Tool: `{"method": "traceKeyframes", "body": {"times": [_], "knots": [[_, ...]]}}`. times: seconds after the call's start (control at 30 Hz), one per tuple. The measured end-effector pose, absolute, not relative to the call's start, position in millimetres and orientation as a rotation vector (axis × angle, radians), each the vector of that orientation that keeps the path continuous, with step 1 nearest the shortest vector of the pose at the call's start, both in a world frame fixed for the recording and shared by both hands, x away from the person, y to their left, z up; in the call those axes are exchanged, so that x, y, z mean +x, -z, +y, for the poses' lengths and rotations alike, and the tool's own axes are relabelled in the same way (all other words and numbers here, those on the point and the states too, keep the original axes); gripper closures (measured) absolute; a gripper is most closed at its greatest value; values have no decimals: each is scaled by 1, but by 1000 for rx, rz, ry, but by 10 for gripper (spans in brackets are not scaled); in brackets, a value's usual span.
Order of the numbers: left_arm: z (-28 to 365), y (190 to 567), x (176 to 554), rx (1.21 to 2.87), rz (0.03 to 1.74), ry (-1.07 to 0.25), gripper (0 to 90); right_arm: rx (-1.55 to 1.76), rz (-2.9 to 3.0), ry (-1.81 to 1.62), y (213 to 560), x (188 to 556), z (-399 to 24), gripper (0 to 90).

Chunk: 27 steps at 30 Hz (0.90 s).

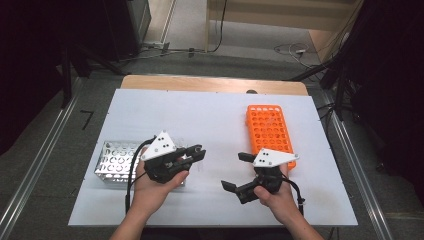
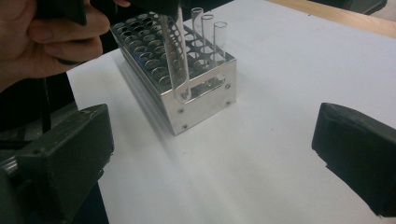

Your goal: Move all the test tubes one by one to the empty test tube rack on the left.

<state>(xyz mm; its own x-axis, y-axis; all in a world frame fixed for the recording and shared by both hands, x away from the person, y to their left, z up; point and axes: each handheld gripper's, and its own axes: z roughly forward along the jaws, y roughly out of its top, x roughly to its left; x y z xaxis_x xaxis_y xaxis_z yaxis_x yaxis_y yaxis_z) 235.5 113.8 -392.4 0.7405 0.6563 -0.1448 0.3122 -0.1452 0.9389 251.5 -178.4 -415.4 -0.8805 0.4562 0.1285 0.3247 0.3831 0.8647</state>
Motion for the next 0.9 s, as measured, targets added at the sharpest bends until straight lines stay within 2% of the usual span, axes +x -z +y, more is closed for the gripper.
{"method": "traceKeyframes", "body": {"times": [0.9], "knots": [[187, 390, 257, 1654, 923, -497, 757, 836, 2418, -1480, 421, 266, -215, 0]]}}
